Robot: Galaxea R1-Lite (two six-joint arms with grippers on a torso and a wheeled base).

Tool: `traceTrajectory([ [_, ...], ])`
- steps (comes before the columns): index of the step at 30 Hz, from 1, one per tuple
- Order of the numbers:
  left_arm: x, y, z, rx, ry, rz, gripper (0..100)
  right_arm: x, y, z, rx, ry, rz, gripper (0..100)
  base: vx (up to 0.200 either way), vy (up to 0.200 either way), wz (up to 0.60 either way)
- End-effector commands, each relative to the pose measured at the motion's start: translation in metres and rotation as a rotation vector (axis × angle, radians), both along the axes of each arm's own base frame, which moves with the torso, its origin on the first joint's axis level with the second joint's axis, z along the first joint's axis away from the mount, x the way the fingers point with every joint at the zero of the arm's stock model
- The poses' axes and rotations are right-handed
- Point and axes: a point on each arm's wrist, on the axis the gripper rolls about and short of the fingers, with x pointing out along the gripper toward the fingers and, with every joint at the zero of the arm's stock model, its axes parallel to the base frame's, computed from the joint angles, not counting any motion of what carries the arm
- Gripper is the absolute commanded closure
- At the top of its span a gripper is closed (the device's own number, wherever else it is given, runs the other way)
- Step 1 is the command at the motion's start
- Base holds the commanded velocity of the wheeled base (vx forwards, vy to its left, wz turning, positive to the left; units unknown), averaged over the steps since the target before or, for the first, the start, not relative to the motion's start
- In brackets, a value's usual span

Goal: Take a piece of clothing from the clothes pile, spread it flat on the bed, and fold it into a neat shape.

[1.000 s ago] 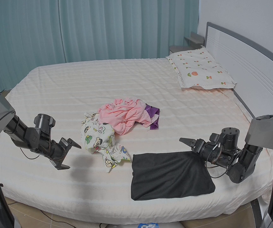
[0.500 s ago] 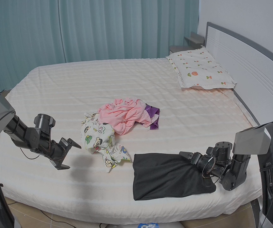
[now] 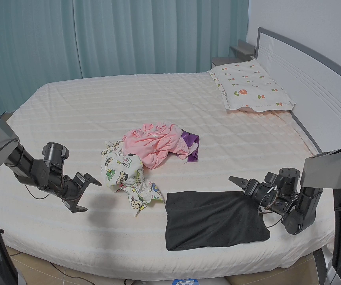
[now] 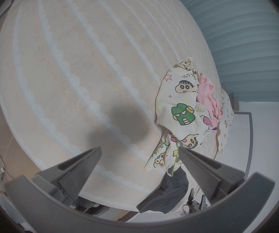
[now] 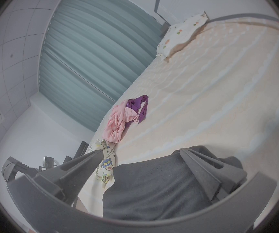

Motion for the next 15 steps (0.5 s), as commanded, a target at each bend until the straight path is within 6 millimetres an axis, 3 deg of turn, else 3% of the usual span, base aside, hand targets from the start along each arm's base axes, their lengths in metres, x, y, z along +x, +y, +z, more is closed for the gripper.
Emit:
traceTrajectory([
  [1, 0.0, 0.0, -0.001, 0.0, 0.002, 0.0, 0, -0.025, -0.021, 0.008, -0.081, 0.031, -0.012, 0, 0.0, 0.0, 0.0],
  [8, 0.0, -0.001, -0.001, 0.001, 0.003, -0.004, 0, -0.073, -0.059, -0.012, -0.19, 0.157, 0.077, 0, 0.0, 0.0, 0.0],
  [15, 0.0, -0.005, -0.003, 0.026, 0.009, -0.004, 0, -0.084, -0.071, -0.012, -0.191, 0.179, 0.045, 0, 0.0, 0.0, 0.0],
])
